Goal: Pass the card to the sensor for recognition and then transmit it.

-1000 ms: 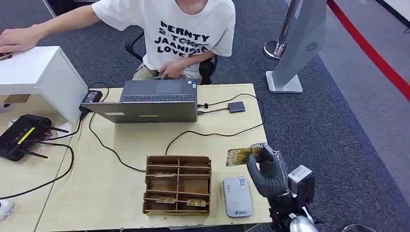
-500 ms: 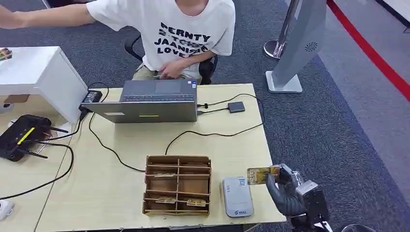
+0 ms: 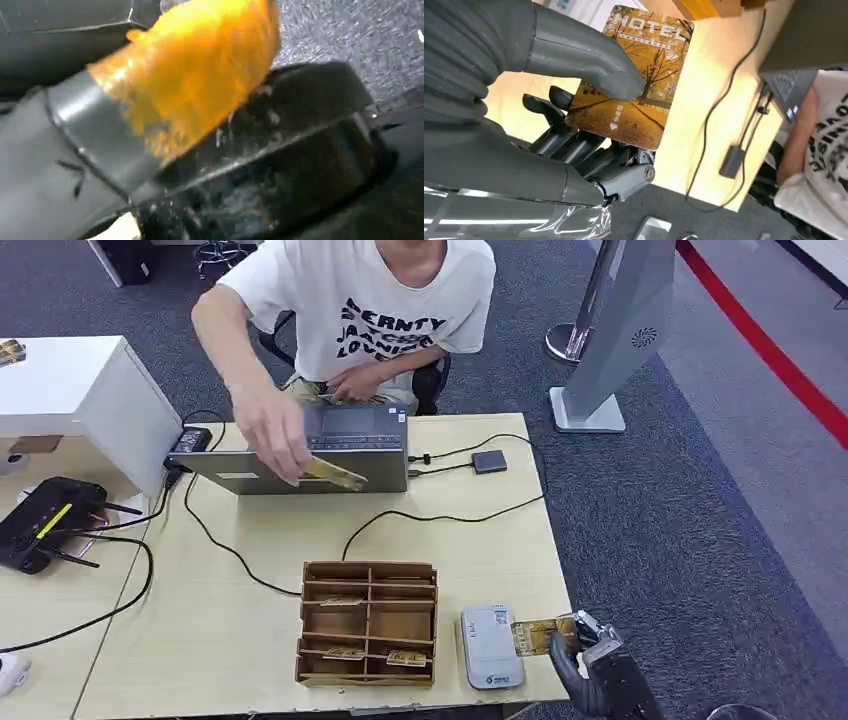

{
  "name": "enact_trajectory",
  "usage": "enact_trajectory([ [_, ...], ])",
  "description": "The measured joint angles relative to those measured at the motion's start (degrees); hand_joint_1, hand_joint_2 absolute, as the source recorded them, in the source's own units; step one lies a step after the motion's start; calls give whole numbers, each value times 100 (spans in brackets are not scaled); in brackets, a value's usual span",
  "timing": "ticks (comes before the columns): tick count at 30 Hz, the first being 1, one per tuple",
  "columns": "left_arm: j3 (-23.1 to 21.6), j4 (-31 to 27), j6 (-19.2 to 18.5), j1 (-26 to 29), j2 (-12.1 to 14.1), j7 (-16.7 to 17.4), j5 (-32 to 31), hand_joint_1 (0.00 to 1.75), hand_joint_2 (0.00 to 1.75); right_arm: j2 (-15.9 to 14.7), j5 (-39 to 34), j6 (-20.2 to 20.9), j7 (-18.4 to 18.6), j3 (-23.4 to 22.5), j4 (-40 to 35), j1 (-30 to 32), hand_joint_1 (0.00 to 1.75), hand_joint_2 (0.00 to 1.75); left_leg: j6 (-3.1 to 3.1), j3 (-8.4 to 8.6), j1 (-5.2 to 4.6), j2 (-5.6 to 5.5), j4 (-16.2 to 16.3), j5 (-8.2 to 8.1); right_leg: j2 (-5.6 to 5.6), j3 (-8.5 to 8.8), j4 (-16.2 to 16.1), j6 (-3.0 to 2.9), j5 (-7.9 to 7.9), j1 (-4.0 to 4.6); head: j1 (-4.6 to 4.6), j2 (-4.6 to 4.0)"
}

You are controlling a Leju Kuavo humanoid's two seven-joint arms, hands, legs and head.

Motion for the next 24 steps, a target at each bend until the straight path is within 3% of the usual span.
enact_trajectory([
  [13, -50, 0, -7, -33, -35, 22, 0, 0, 0, -114, -317, -63, -20, 579, 356, -407, 175, 175, 0, 1, -1, -1, -1, 1, -1, 0, 2, 0, 0, -2, -4, 0],
  [24, -140, 0, -98, -51, -138, 74, -37, 0, 0, -116, -570, 188, -118, 1014, 752, -873, 175, 175, -1, 2, 1, 4, -1, 1, 2, 0, 2, 0, 0, 0, -2, 0],
])
